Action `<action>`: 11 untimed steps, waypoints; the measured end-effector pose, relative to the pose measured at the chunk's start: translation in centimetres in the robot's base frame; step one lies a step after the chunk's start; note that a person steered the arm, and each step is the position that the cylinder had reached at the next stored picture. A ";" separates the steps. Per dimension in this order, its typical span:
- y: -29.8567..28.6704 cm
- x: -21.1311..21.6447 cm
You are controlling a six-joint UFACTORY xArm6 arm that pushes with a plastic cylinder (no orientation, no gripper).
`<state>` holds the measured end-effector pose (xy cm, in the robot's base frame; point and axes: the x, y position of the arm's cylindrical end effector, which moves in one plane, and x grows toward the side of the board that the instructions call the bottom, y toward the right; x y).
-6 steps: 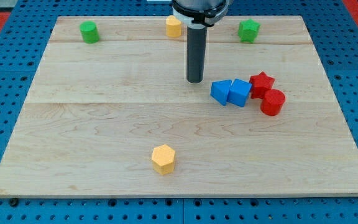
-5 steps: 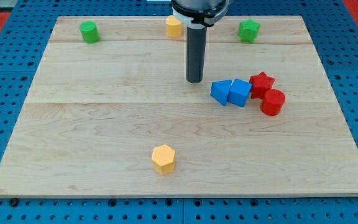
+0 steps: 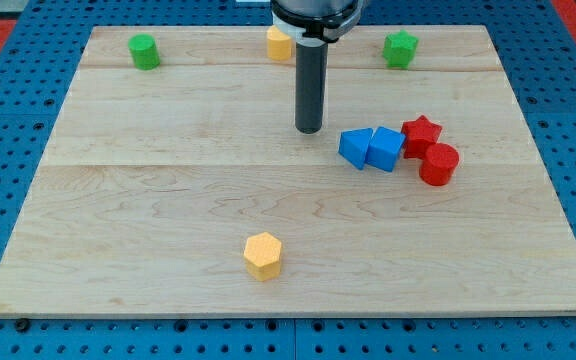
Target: Drag red blocks towards top of the board
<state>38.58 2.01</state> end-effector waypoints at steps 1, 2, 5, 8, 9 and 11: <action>-0.1 -0.2; -0.2 -0.2; -2.2 -0.2; -5.1 7.6; 0.4 12.2; 11.4 11.9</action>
<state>50.52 13.42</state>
